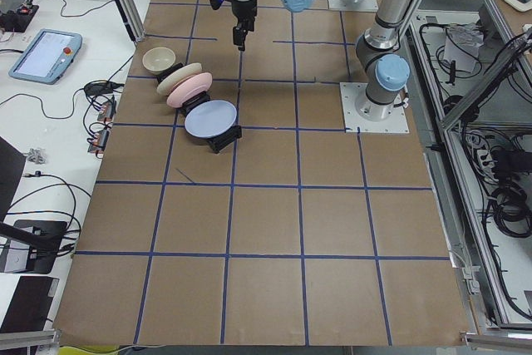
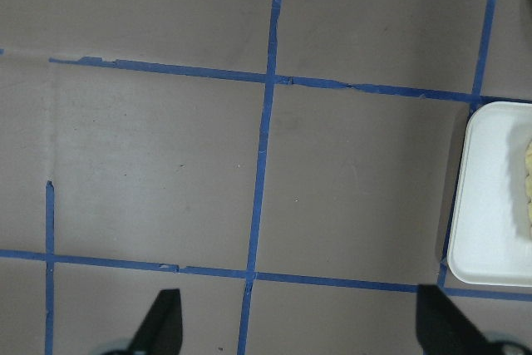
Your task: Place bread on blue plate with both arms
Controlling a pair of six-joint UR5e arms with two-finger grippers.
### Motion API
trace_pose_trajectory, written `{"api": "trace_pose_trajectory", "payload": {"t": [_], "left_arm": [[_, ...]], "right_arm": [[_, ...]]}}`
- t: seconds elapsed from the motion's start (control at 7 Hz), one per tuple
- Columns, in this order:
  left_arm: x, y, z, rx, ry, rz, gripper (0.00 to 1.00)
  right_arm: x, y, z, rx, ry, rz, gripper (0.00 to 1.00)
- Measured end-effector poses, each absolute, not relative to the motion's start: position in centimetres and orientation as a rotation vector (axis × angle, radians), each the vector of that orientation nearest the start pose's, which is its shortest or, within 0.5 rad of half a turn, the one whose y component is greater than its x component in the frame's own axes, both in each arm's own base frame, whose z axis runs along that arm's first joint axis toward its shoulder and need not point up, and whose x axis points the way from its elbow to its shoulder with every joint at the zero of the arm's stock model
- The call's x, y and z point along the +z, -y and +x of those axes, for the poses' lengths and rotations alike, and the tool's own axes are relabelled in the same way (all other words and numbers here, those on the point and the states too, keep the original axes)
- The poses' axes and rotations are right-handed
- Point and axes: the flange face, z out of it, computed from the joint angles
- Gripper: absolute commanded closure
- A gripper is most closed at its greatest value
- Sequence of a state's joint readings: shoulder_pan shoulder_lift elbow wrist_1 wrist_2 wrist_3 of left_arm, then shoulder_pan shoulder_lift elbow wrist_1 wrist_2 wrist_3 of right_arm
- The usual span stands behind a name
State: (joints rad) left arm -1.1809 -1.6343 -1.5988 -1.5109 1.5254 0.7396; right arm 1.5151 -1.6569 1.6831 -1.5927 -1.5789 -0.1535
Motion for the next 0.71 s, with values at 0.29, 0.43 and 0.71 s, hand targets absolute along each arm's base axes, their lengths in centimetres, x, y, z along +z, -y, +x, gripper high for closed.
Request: {"api": "trace_pose_trajectory", "payload": {"t": [0.29, 0.43, 0.71], "left_arm": [[42.5, 56.5, 11.6, 0.003, -3.143, 0.610, 0.00], [40.9, 59.1, 13.2, 0.017, -3.149, 0.617, 0.00], [37.5, 64.9, 16.0, 0.016, -3.171, 0.625, 0.00]], "right_arm": [[45.4, 48.2, 4.6, 0.061, -3.131, -0.103, 0.03], [44.0, 49.0, 0.0, 0.102, -3.119, -0.086, 0.04], [40.5, 50.2, -9.5, 0.141, -3.104, -0.152, 0.04]]}}
